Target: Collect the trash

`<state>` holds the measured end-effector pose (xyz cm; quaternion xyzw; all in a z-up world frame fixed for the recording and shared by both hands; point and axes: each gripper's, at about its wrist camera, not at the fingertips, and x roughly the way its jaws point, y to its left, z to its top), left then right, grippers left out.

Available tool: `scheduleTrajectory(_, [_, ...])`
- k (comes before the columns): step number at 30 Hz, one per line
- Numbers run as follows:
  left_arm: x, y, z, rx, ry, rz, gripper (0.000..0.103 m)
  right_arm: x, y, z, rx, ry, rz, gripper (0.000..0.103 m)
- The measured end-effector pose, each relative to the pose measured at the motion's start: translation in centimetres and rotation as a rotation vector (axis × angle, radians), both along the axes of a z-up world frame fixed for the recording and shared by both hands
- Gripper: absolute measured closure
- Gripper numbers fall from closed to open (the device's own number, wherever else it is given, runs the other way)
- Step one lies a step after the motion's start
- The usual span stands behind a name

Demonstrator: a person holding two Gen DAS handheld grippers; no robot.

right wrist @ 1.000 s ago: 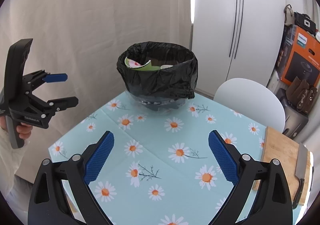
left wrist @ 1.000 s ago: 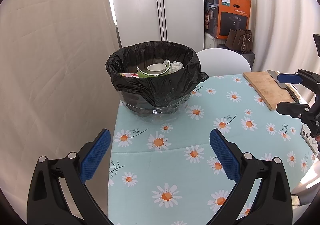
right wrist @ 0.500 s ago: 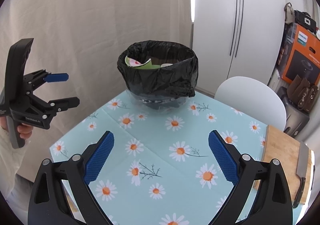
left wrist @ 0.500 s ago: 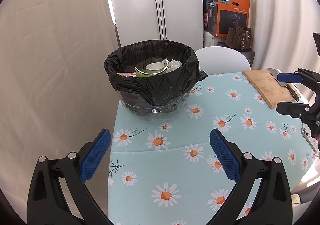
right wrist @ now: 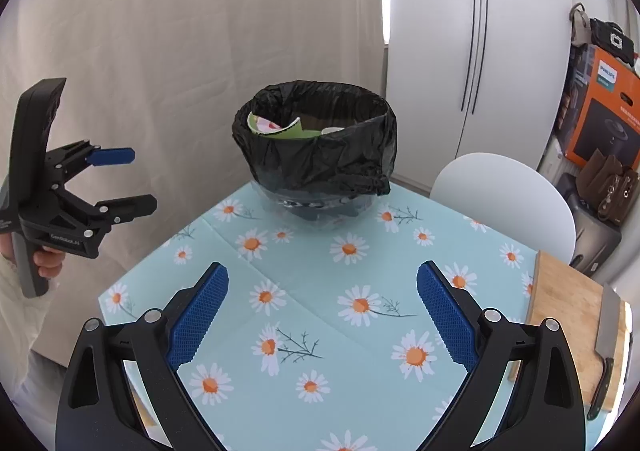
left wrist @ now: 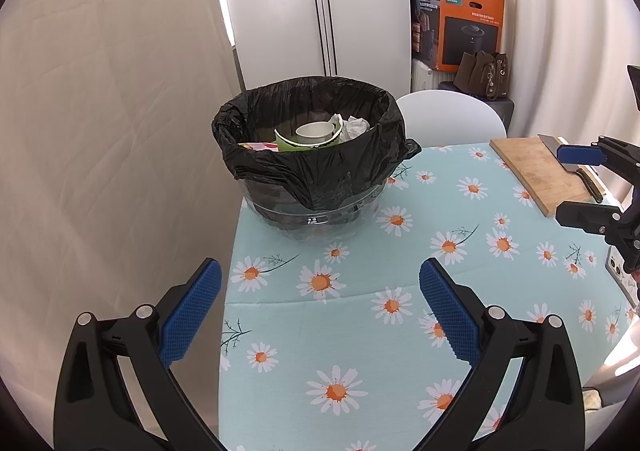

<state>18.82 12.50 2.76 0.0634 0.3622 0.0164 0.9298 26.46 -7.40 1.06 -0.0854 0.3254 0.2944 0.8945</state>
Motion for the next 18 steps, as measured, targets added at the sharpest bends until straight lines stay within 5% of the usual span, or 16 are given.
scheduleTrajectory(18, [0.14,-0.25,-0.01,-0.008,-0.004,-0.028,0.006,0.54,0.11,-0.65,-0.006,0.014,0.012,0.012])
